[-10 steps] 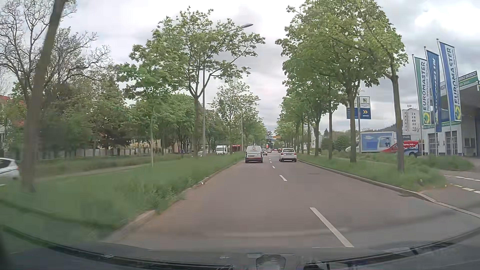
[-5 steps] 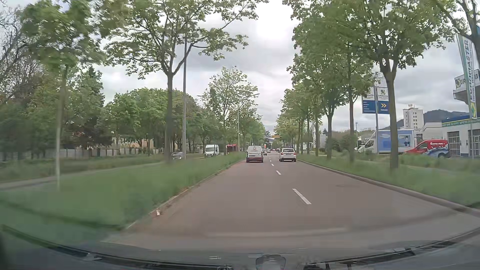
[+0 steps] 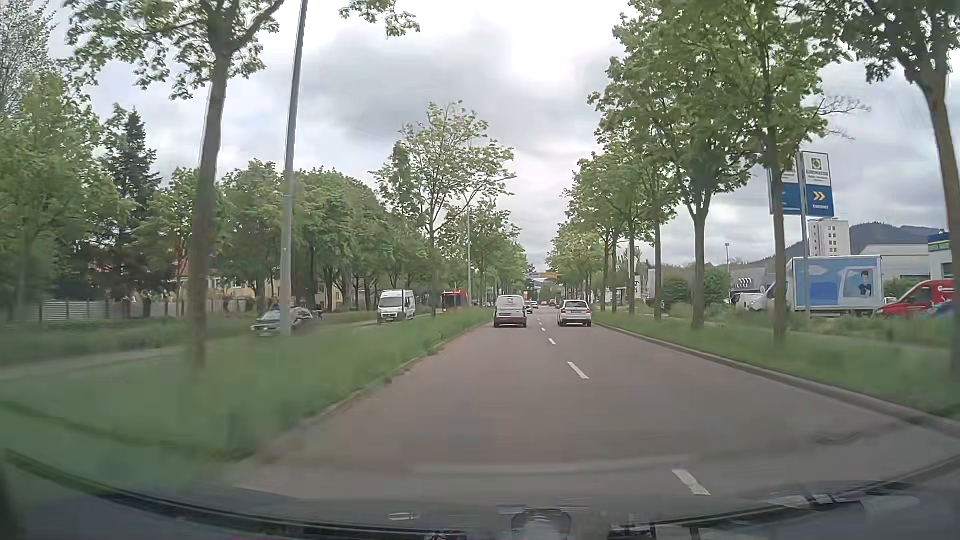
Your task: Follow the waypoints while adhering to traffic rules and regulations
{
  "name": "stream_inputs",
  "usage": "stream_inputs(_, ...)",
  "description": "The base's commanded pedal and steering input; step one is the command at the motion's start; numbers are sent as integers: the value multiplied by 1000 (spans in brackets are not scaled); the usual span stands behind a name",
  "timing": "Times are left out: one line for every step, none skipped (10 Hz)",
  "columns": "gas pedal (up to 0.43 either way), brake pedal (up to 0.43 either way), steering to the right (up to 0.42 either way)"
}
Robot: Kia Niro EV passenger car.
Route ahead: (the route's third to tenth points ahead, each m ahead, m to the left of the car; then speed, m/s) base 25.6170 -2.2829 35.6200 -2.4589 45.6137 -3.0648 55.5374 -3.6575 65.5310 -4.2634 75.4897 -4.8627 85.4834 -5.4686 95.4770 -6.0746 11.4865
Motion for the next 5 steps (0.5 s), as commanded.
stream_inputs(87, 0, 6)
stream_inputs(87, 0, 6)
stream_inputs(87, 0, 6)
stream_inputs(87, 0, 6)
stream_inputs(87, 0, 6)
